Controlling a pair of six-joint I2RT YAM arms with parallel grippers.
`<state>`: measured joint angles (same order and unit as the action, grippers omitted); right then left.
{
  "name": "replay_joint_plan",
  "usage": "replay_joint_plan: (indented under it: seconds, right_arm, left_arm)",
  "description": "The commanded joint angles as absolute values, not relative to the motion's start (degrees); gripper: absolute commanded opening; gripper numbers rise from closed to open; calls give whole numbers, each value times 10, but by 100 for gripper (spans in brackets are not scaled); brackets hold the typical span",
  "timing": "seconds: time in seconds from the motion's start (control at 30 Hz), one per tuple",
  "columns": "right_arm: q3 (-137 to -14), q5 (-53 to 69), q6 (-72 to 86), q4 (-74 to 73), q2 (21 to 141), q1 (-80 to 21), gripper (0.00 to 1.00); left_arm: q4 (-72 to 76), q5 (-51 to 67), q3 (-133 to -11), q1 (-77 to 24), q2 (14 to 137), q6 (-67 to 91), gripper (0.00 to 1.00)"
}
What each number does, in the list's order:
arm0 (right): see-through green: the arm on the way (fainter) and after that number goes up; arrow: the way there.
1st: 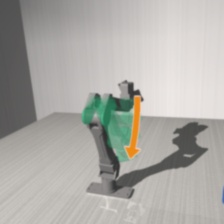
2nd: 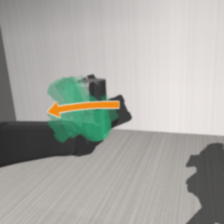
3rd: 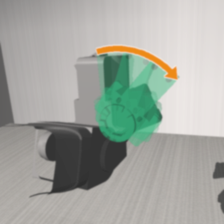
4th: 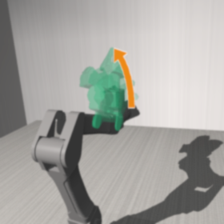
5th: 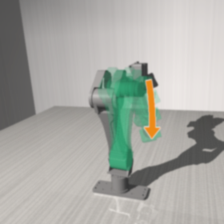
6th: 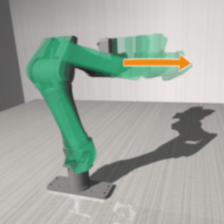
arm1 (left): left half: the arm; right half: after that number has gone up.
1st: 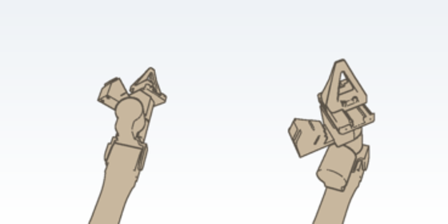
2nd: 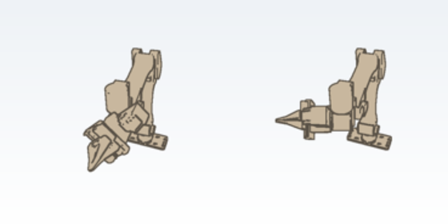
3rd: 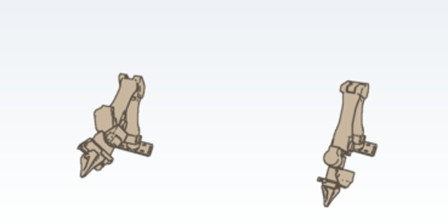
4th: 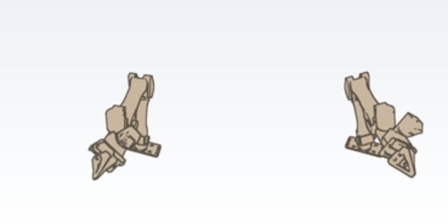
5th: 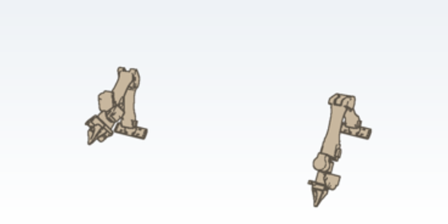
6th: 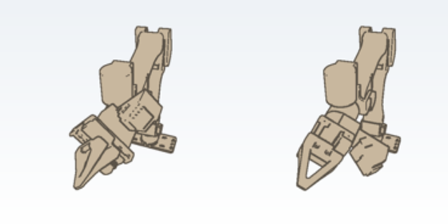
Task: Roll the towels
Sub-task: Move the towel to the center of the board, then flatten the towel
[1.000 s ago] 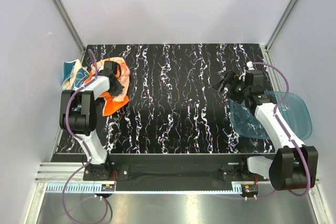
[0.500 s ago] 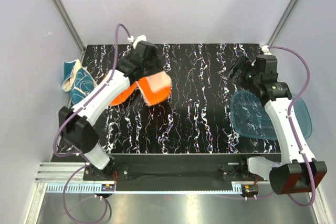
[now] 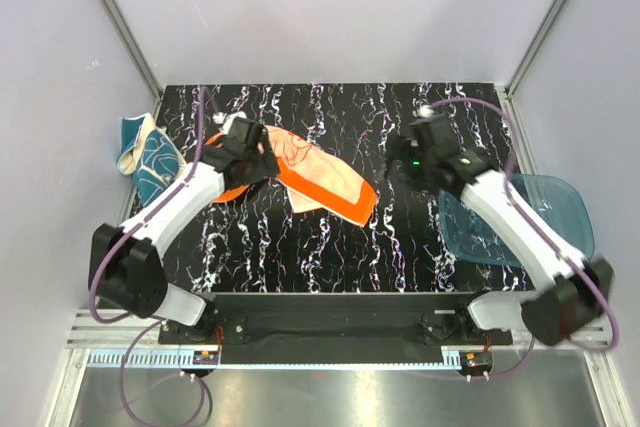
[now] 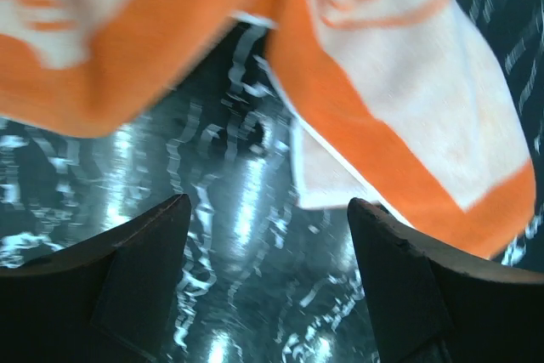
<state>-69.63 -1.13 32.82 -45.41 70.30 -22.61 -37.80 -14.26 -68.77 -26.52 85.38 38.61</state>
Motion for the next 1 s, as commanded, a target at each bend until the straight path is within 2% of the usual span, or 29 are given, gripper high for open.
replay_joint_plan:
  seconds: [0.0,0.13,0.27,0.47,0.63,0.87,0.97]
  right_arm:
    - [-741,-73,350,-481,791,-306,100]
    - [-763,-72,373,-482,894,-330,98]
    - [-765,-70,391,-470,944,-334,95]
    - [-743,-2,402,-418,1008,-337,79]
    - [-725,16,410,-392,1037,-338,70]
    - [-713,34,413,-372,1074,-339,64]
    - [-703,41,416,-360,1083,-343,56]
  left_arm:
    - [-331,-143,-642,-229,791,366,79]
    - [-309,-141,-590,-189,759,352,79]
    - [-290,-113,-559,-165,751,347,78]
    - [-271,-106,-541,-163,751,337,78]
    - [-265,-98,-539,-161,754,338,78]
    - [-265,-94,-534,-160,756,338,78]
    - [-268,-96,-534,-160,755,338,78]
